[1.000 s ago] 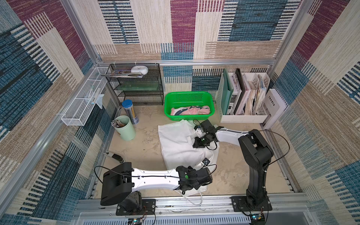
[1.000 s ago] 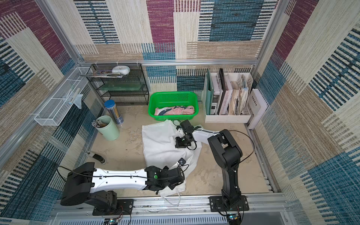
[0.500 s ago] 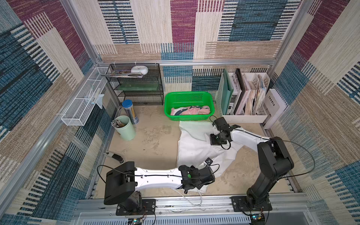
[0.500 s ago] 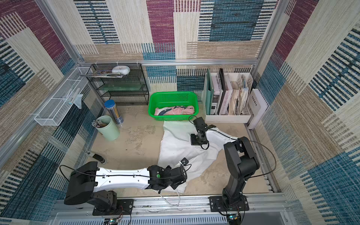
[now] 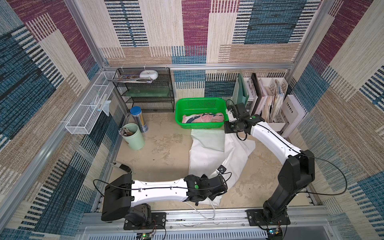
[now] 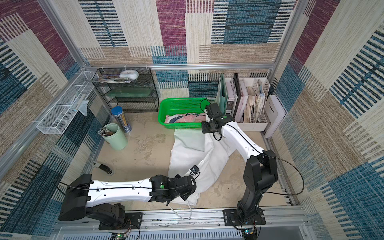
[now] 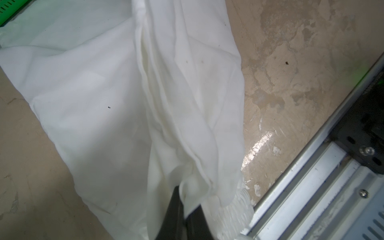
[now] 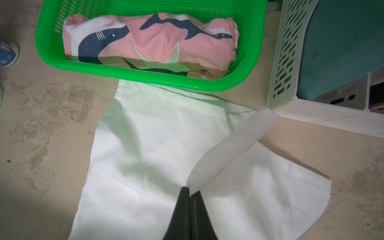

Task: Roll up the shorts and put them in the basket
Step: Adjust the shorts at the center of the board, then fold the shorts at the center of the board.

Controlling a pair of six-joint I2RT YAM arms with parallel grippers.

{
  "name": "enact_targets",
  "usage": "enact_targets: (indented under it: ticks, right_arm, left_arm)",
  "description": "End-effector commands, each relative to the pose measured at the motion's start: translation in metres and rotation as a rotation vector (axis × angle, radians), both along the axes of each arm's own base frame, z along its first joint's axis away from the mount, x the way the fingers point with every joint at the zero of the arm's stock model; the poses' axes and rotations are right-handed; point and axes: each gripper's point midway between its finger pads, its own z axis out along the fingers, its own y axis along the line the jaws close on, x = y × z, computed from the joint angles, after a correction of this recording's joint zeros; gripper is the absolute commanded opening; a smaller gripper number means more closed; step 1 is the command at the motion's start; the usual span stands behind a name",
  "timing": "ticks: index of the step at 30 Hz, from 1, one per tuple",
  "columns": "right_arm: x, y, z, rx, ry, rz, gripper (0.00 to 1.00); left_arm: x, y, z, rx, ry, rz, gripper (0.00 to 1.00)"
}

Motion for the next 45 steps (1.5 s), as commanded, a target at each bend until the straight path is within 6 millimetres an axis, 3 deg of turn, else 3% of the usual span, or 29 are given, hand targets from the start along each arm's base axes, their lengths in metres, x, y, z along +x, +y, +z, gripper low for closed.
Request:
enact_targets:
  ticks: [1,11,16,24,28,37,41,45]
  right_arm:
    - [0.001,0.015,0.010,0.017,0.001,0.052,0.00]
    - [0.005,0.081,0.034,0.060,-0.033,0.198,0.00]
    - [0.004,0.107,0.036,0.097,-0.029,0.255,0.00]
    - [-0.001,0.135,0.007,0.124,0.046,0.332,0.00]
    - [-0.001,0.144,-0.010,0.133,0.081,0.345,0.00]
    - [0.007,0.175,-0.014,0.211,0.110,0.401,0.00]
    - [0.010,0.186,-0.024,0.242,0.146,0.413,0.00]
    - [0.006,0.200,-0.038,0.282,0.188,0.446,0.07]
  left_arm:
    - [0.005,0.010,0.006,-0.007,-0.032,0.044,0.00]
    - [0.007,0.025,0.012,-0.027,-0.058,0.088,0.00]
    - [0.005,0.034,0.003,-0.015,-0.046,0.108,0.00]
    - [0.003,0.071,-0.015,-0.012,-0.039,0.213,0.00]
    - [0.003,0.076,-0.019,-0.010,-0.040,0.227,0.00]
    - [0.002,0.078,-0.026,0.012,-0.033,0.234,0.00]
    - [0.002,0.085,-0.023,0.005,-0.043,0.249,0.00]
    - [0.003,0.097,-0.021,-0.006,-0.049,0.289,0.00]
